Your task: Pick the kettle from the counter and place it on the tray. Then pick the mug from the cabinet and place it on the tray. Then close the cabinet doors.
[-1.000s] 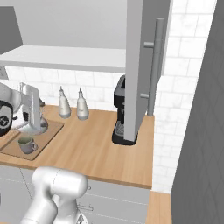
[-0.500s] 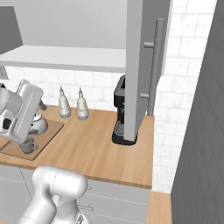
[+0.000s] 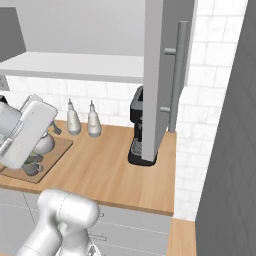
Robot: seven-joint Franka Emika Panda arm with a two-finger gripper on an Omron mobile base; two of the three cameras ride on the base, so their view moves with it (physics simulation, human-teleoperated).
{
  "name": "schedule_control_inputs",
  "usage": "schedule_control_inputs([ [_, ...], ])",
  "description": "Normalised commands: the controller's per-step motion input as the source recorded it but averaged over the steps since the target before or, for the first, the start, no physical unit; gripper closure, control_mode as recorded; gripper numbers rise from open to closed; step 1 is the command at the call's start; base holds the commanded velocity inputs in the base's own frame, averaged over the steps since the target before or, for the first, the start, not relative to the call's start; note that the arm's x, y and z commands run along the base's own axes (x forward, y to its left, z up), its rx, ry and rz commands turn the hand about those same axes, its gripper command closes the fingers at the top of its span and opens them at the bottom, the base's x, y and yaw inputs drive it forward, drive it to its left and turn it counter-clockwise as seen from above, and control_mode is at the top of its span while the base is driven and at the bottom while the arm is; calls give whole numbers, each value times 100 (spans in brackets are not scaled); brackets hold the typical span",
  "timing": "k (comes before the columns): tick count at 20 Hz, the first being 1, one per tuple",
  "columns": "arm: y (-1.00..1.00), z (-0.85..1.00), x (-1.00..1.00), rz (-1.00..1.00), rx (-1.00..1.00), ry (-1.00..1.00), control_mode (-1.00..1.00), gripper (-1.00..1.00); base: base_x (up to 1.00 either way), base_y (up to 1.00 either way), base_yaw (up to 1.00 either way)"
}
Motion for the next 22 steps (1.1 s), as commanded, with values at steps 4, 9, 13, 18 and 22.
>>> schedule_control_inputs([
  [4, -40, 21, -42, -48, 8, -8, -100, -100, 0, 0, 0],
  [9, -42, 25, -62, -23, 3, -21, -100, -100, 0, 0, 0],
  [13, -41, 18, -62, -3, 0, -27, -100, -100, 0, 0, 0],
  [18, -37, 17, -46, -3, 0, -18, -100, -100, 0, 0, 0],
  [22, -20, 26, -26, -24, -1, -9, -100, -100, 0, 0, 0],
])
